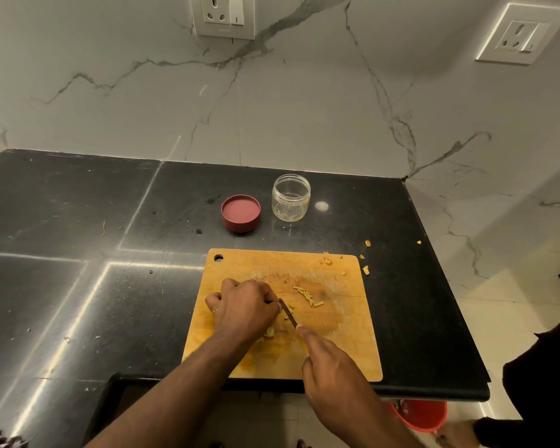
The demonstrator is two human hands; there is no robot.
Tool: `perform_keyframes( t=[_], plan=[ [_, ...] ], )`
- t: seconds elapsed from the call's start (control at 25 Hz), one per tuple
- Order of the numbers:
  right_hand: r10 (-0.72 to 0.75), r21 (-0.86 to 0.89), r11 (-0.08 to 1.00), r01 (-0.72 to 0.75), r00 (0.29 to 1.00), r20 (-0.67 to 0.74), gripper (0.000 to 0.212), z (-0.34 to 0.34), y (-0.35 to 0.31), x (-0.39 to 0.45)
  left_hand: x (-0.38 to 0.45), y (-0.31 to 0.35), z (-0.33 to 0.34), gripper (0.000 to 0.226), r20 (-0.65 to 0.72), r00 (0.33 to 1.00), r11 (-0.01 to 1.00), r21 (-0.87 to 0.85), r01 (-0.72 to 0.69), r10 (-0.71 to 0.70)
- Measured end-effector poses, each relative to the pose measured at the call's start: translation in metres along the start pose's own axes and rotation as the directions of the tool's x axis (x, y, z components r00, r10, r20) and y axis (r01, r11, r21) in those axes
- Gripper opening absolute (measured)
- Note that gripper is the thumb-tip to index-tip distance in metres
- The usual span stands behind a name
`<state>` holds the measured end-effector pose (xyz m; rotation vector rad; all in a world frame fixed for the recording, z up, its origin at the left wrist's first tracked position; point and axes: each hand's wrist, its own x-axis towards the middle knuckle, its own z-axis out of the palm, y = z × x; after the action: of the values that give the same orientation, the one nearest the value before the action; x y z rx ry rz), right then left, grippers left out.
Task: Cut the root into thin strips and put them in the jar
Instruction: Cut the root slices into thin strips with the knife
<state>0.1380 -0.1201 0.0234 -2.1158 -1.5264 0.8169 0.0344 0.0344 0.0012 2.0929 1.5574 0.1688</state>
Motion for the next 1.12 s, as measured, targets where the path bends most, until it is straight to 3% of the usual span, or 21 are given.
perform_keyframes(
  t=[0.36, 0.64, 0.8, 1.0, 1.12],
  plan=[
    [0.044, 0.069, 0.997, -0.036, 0.993, -0.112, 0.047, -0.010, 0.015, -0.023, 0.010, -0.006, -0.011, 0.021, 0.082, 0.996, 0.999, -0.049, -0.020, 0.024],
    [-0.045, 0.034, 0.998, 0.045, 0.999, 0.004, 0.047, 0.002, 0.013, -0.013, 0.017, -0.026, -0.018, 0.026, 0.053, 0.998, 0.996, -0.089, -0.013, 0.018],
    [0.050, 0.034, 0.998, -0.047, 0.995, -0.089, 0.048, -0.007, 0.031, -0.010, 0.016, -0.034, -0.014, 0.031, 0.060, 0.996, 0.996, -0.065, -0.065, 0.069],
    [-0.024, 0.038, 0.999, 0.024, 0.999, 0.023, 0.045, -0.009, 0.038, -0.019, 0.017, -0.036, -0.014, 0.033, 0.016, 0.993, 0.993, -0.033, -0.115, 0.115],
    [0.044, 0.040, 0.998, -0.041, 0.996, -0.074, 0.046, -0.011, 0.049, -0.018, 0.017, -0.037, -0.011, 0.030, -0.002, 0.992, 0.992, -0.040, -0.123, 0.123]
  ],
)
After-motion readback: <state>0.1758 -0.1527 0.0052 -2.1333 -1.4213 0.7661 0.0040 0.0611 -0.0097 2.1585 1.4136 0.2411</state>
